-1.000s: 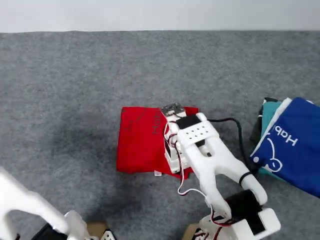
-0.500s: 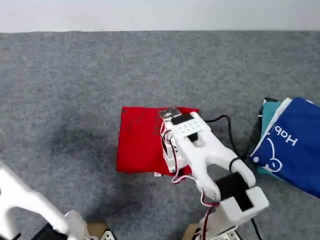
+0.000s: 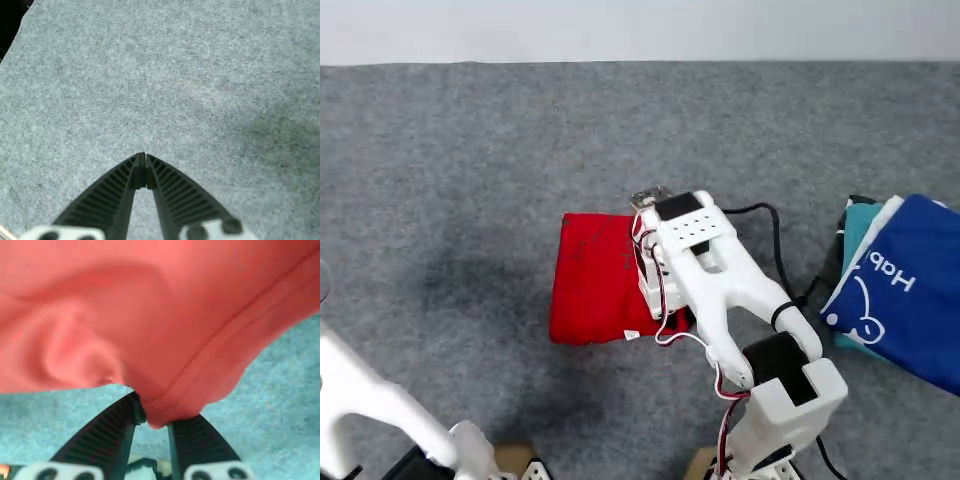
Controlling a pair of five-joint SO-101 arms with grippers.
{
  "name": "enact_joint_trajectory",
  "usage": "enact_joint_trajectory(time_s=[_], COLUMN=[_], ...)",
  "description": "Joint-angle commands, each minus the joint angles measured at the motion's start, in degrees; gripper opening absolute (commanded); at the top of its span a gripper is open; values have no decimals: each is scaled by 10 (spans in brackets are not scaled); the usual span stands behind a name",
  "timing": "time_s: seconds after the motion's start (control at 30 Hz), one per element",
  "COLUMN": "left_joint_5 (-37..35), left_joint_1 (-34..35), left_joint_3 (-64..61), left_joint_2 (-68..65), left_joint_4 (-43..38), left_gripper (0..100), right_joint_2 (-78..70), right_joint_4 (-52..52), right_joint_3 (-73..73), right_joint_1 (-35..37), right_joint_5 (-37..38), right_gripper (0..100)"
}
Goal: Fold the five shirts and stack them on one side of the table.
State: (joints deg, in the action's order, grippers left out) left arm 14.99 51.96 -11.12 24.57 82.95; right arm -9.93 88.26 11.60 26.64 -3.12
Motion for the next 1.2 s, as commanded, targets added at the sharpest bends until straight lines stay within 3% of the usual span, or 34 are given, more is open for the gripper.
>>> enact_joint_trajectory(time_s=[0.0, 0.2, 0.4, 0.5, 0.73, 0.87, 1.03, 1.17], left_joint_5=[6, 25, 45, 45, 45, 45, 44, 43], left_joint_1=[-3, -3, -3, -3, -3, -2, 0, 1], left_joint_3=[2, 0, -6, -6, -6, -6, -6, -6], left_joint_2=[9, 9, 9, 9, 9, 10, 10, 10], left_joint_4=[-25, -29, -29, -29, -29, -27, -25, -25], left_gripper=[5, 5, 5, 5, 5, 5, 5, 5], right_joint_2=[8, 4, 4, 3, 3, 3, -6, -55], right_joint_4=[38, 115, 129, 131, 112, 60, -19, -75], right_joint_3=[-57, -75, -80, -104, -110, -112, -110, -113], right_joint_1=[-6, -15, -116, -142, -100, -80, -59, -53], right_joint_5=[11, 90, 122, 129, 121, 47, -110, -174], right_gripper=[29, 47, 295, 373, 379, 379, 379, 379])
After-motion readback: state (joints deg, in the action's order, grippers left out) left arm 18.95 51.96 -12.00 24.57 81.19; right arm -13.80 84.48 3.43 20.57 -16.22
